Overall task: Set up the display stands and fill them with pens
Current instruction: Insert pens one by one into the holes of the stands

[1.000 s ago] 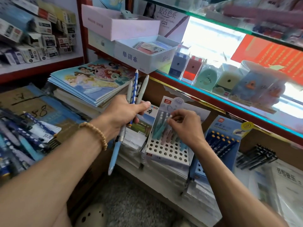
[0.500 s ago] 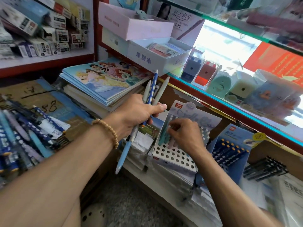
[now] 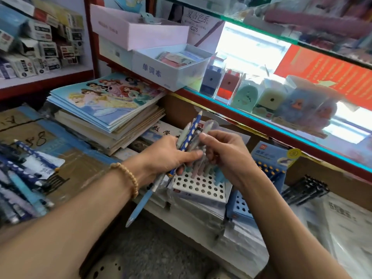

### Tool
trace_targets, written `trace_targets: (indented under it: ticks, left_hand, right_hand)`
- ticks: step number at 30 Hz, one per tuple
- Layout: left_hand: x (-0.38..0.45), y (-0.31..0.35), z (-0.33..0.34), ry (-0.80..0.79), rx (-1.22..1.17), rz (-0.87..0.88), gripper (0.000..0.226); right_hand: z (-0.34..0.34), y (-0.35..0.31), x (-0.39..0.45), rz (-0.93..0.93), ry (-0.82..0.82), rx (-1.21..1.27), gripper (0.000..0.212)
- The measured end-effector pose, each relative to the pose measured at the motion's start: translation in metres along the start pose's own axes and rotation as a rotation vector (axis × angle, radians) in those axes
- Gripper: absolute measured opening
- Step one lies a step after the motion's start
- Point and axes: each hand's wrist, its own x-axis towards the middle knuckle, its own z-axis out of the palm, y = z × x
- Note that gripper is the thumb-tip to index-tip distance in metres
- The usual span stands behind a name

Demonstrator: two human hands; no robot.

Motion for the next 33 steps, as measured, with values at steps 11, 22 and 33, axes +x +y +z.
trace_targets:
  ticks: [11, 22, 33]
  left_hand:
    - [0.011, -0.009, 0.026, 0.164, -0.056, -0.021, 0.031]
    - [0.023, -0.009, 0.050, 0.144, 0.061, 0.018, 0.010]
    - [0.033, -0.012, 0.061, 0.183, -0.053, -0.093, 0.019]
  right_hand:
    - [-0.048, 0.004, -0.016, 0.009, 0.236, 0.072, 0.021]
    - [-0.066, 0.025, -0.031, -0.155, -0.150, -0.530, 0.010]
    - [-0.101, 0.022, -0.045, -0.091, 0.213, 0.281, 0.028]
